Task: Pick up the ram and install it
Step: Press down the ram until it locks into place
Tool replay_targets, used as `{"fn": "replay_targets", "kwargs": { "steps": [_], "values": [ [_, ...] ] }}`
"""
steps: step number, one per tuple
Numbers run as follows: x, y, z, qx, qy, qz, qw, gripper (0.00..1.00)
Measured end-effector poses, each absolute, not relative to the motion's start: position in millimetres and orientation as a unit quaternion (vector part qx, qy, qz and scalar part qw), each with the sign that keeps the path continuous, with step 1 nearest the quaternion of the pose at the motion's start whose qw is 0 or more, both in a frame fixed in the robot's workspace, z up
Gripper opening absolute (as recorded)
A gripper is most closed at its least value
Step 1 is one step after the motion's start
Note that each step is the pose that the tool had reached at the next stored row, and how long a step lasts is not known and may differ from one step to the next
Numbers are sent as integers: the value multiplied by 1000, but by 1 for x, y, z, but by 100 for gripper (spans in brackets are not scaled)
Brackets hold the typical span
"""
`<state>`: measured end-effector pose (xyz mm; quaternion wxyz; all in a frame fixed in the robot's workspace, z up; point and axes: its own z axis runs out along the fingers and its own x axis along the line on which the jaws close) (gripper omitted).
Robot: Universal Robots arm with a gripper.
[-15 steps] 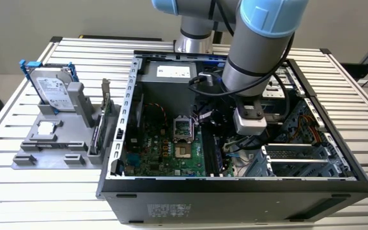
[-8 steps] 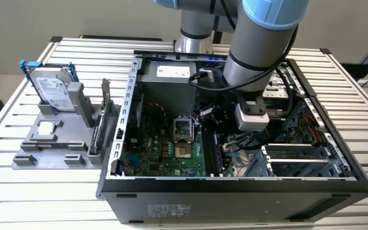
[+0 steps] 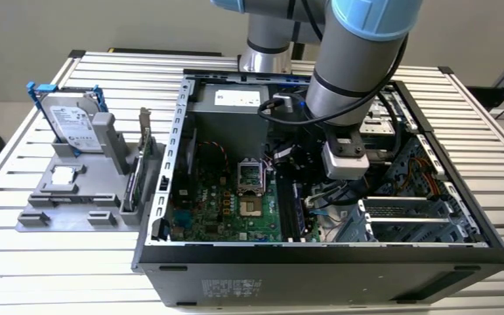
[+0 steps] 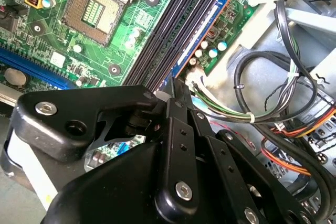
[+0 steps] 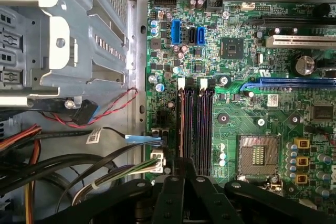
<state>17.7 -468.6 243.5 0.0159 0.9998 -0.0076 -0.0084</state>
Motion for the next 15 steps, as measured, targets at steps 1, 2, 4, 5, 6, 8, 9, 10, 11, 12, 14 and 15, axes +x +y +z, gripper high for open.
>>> {"fn": "replay_targets", "kwargs": {
  "steps": [1,2,4,5,6,8,9,10,11,12,14,15],
  "values": [
    [18,-469,244,1000,-8,-8,16,0],
    [18,-469,244,1000,-8,-7,16,0],
    [18,-469,244,1000,-8,-6,16,0],
    [18,-469,244,1000,-8,-6,16,0],
    [18,-469,244,1000,-8,-5,16,0],
    [18,-469,244,1000,-7,-4,16,0],
    [18,-469,244,1000,-6,-3,16,0],
    [18,-469,244,1000,-5,-3,16,0],
    [18,-469,244,1000,-4,-2,16,0],
    [18,-469,244,1000,-2,-2,16,0],
    [18,-469,244,1000,2,-1,16,0],
    [18,-469,244,1000,3,0,16,0]
  ]
}}
